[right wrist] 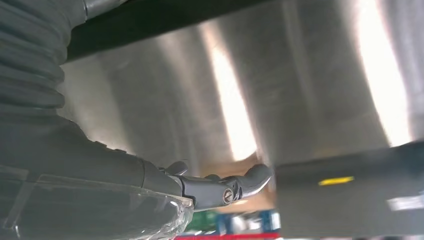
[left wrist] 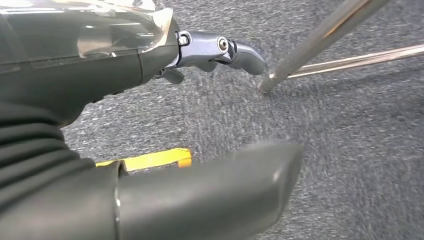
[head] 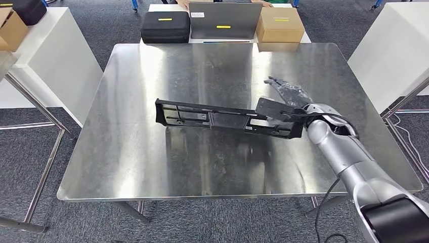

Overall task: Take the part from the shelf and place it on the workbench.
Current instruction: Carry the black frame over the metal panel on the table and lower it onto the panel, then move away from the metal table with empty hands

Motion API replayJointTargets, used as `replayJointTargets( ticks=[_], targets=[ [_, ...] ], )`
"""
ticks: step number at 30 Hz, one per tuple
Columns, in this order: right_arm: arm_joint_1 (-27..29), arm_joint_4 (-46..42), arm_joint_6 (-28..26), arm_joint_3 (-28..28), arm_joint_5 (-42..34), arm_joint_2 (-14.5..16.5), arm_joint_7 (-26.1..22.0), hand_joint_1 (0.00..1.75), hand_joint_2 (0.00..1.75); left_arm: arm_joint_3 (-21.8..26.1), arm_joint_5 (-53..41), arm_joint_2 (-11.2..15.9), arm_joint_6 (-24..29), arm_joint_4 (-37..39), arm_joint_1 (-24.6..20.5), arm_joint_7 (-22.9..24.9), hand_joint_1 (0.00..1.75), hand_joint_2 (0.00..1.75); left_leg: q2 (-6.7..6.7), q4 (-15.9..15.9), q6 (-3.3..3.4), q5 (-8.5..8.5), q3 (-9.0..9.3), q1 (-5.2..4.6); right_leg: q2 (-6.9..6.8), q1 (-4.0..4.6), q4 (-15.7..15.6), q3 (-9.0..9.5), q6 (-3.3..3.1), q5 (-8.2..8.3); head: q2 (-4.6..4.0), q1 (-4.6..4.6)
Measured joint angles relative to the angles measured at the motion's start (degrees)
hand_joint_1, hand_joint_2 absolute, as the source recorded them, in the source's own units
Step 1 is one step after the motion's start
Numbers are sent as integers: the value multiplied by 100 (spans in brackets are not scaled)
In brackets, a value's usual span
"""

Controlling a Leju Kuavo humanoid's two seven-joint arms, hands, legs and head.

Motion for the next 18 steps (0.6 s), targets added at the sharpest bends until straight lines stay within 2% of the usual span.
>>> replayJointTargets(
  ticks=[6,9,12,16,18],
  targets=[
    [-303,164,-392,-93,371,-554,246,0,175,3,231,-165,-154,366,-52,-203,0,0,-16,3,6,3,2,-6,-17,-8,-3,-3,1,0,0,-1],
    [-251,108,-875,-236,629,-982,549,0,175,15,328,-288,-263,603,-121,-325,0,0,-39,4,10,4,5,-10,-36,-13,-5,-15,7,-3,0,-1],
    [95,-207,-1399,-521,1019,-1523,993,0,175,46,422,-434,-394,872,-209,-436,0,0,-59,5,16,-1,11,-14,-51,-16,-8,9,21,-12,0,-1],
    [1166,-884,-2239,-1336,1337,-2256,1406,0,0,118,542,-625,-521,1222,-322,-557,0,0,-94,9,42,-17,24,-18,-96,-17,-15,38,48,-30,0,-1],
    [1848,-1258,-2600,-1918,1491,-2560,1500,0,0,169,602,-695,-555,1374,-354,-611,0,0,-112,9,50,-22,27,-23,-112,-16,-16,68,61,-37,0,-2]
  ],
)
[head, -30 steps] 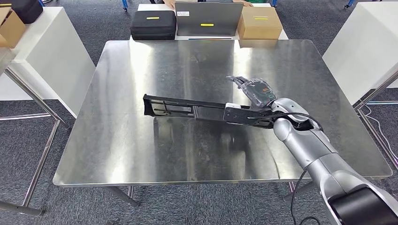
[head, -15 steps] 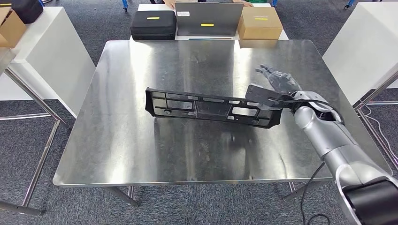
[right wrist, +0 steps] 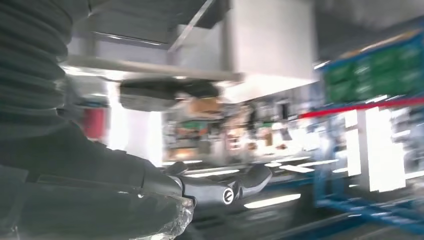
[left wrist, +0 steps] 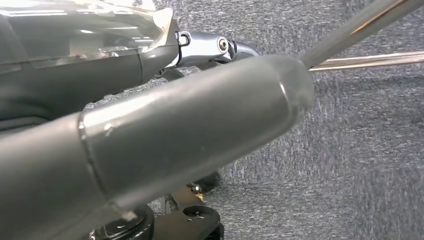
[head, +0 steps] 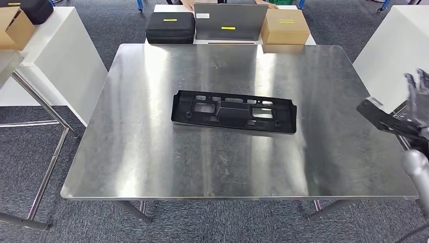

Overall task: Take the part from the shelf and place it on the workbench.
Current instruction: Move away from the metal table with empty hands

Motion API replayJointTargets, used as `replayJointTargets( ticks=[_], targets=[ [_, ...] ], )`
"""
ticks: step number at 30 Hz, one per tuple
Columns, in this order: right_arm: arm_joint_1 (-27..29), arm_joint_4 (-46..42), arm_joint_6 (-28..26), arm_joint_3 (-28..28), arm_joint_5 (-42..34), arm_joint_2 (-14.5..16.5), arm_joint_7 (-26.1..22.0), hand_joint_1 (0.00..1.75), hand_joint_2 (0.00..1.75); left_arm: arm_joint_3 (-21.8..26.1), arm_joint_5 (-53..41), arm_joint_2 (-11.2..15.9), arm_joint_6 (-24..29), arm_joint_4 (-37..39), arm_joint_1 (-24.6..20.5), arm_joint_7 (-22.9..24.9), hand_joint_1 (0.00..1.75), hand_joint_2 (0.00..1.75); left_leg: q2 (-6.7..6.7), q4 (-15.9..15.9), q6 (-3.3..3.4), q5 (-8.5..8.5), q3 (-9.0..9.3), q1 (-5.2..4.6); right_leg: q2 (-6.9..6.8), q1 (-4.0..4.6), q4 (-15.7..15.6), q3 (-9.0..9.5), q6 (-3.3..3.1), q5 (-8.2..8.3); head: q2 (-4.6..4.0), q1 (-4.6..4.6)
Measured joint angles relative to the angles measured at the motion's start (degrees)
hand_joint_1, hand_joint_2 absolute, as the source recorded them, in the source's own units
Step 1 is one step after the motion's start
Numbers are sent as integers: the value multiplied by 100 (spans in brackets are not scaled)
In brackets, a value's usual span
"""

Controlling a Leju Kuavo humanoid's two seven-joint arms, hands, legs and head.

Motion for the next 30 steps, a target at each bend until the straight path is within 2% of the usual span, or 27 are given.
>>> replayJointTargets(
  ticks=[3,6,9,11,15,18,25,28,30],
  targets=[
    [1041,-560,-333,-928,358,-273,95,0,0,86,91,-80,-30,183,-41,-79,0,0,1,0,7,-6,1,-3,3,0,0,2,1,-1,0,-3],
    [2087,-1134,-507,-1892,723,-356,209,0,0,186,187,-140,-60,310,-77,-154,0,0,2,-2,11,-17,7,-1,0,0,-1,-2,9,-11,0,-3],
    [3205,-1819,-581,-2982,964,-232,173,0,0,304,275,-200,-84,428,-92,-209,0,0,-16,-4,6,-35,20,1,-13,0,-1,-5,21,-34,0,-1],
    [3818,-2274,-546,-3675,1024,11,4,0,0,381,328,-238,-110,503,-99,-226,0,0,-22,-5,0,-48,33,2,-14,0,-2,-6,17,-44,0,-2],
    [4810,-3243,-408,-5047,1164,861,-643,0,0,539,423,-321,-150,666,-108,-254,0,0,-18,-5,-11,-72,59,2,-9,-1,-2,4,10,-68,0,-2],
    [5117,-3799,-248,-5918,1341,1661,-1287,0,0,635,460,-374,-176,775,-112,-258,0,0,5,-5,-17,-83,70,3,9,-1,-2,5,6,-72,0,-2],
    [5066,-4397,-245,-7520,1743,3734,-3087,0,0,795,471,-456,-170,961,-129,-203,0,0,51,-8,-37,-100,89,11,49,3,-1,10,-10,-83,0,-1],
    [4881,-4323,-231,-8021,1751,4451,-3523,0,0,835,470,-463,-174,997,-135,-184,0,0,66,-9,-40,-102,96,13,66,3,-1,12,-13,-85,0,-2],
    [4738,-4117,-261,-8304,1739,4814,-3702,0,0,854,464,-463,-177,1014,-139,-172,0,0,71,-9,-41,-102,98,14,70,3,-1,13,-14,-86,0,-1]
  ],
)
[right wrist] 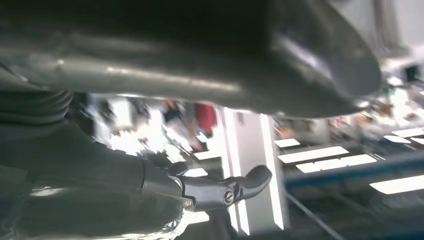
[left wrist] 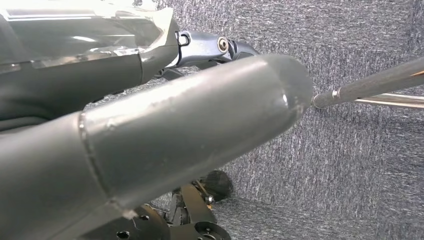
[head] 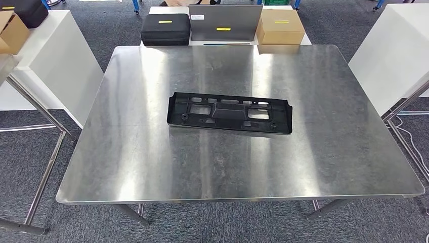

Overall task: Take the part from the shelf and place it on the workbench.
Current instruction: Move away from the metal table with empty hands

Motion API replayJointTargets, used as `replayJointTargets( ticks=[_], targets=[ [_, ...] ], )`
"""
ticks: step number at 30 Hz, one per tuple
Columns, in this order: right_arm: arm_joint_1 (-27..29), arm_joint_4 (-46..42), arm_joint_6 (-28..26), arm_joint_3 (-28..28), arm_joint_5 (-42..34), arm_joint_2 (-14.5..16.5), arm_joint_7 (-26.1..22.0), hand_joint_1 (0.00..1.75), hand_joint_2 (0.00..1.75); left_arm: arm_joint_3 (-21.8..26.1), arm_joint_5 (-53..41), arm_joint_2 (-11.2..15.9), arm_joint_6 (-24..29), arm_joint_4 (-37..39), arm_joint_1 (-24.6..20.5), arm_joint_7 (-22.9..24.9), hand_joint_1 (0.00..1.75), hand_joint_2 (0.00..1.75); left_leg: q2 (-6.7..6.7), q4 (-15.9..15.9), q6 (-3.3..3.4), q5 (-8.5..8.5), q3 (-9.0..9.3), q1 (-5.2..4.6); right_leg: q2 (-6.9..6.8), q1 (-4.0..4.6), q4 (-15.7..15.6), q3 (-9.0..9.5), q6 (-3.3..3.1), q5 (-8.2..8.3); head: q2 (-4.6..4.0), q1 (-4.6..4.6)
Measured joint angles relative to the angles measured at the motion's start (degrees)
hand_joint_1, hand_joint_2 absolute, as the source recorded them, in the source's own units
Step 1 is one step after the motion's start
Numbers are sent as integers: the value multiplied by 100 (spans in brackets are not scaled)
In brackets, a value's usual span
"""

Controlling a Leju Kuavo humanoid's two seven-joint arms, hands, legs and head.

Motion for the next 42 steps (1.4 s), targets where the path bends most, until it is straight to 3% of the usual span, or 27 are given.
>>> replayJointTargets(
  ticks=[4,10,14,21,29,33,42],
  targets=[
    [-276,814,-227,-502,117,457,-182,0,0,21,-53,1,-15,15,-4,23,0,0,2,0,0,0,1,-1,4,-1,0,2,0,0,0,1],
    [-604,2847,-288,-1041,686,516,91,0,0,18,-201,48,-127,69,-12,152,0,0,2,1,0,0,1,-4,5,-2,0,5,0,0,0,1],
    [-745,4287,194,-1290,851,305,494,0,175,-12,-267,139,-257,123,-10,388,0,0,2,0,-2,-2,3,-4,6,-2,0,6,0,0,0,-2],
    [-956,6469,983,-1637,745,-205,1154,0,175,-215,-548,351,-416,197,-7,745,0,0,3,0,-6,-4,5,1,7,1,0,9,0,0,0,0],
    [-1147,7983,1261,-1716,923,-556,1750,0,175,-566,-809,580,-667,238,-10,1247,0,0,6,-1,-6,-4,11,0,9,0,1,14,-1,-1,0,1],
    [-1219,8384,1592,-1674,1114,-637,2060,0,0,-722,-876,679,-916,245,-9,1485,0,0,5,-1,-6,-4,13,-1,9,-1,1,17,-1,-1,0,2],
    [-1269,8664,1697,-1500,1308,-660,2092,0,0,-872,-869,814,-1055,261,-7,1675,0,0,5,-1,-6,-4,13,-1,9,-1,1,19,-1,-1,0,1]
  ],
)
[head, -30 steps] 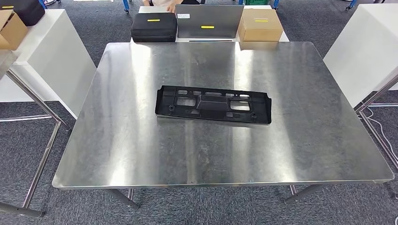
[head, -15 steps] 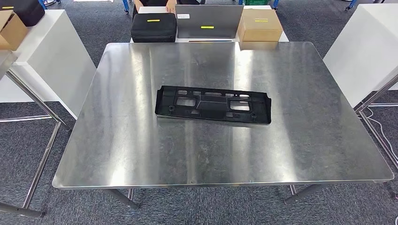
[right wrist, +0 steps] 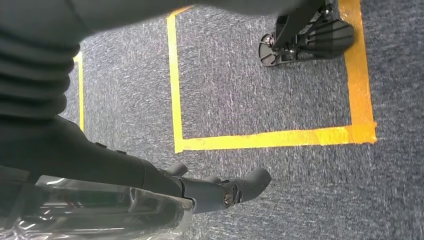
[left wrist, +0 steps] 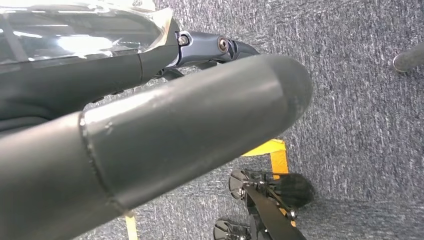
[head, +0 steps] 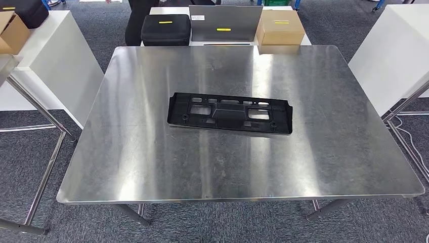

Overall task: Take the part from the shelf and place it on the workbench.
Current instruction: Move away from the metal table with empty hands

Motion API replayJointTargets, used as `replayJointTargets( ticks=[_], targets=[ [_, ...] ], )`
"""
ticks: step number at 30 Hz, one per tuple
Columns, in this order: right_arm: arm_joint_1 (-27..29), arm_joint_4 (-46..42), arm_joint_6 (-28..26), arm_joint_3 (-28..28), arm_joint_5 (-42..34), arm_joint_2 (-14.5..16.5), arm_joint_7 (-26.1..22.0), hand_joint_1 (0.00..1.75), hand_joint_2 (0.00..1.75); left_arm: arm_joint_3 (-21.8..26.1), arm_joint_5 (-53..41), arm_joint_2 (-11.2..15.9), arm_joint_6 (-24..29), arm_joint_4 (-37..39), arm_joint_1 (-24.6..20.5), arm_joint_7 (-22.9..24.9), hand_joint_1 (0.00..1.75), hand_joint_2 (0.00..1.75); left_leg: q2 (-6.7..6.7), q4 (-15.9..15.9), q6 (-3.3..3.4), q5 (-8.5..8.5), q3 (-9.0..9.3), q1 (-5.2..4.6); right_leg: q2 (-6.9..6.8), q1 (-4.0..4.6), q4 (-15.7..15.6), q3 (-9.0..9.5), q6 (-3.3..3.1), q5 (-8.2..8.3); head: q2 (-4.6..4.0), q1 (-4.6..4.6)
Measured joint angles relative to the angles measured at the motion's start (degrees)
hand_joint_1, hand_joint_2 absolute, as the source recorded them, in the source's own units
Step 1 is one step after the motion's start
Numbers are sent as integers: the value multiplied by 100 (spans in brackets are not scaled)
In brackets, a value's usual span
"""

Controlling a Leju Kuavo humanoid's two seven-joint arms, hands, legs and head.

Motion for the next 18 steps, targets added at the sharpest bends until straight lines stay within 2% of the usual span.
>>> replayJointTargets(
  ticks=[18],
  targets=[
    [11,66,89,32,-4,-5,100,0,0,-169,-91,100,-72,25,-9,80,0,0,1,0,0,0,2,0,0,-1,0,-1,0,0,0,0]
  ],
)
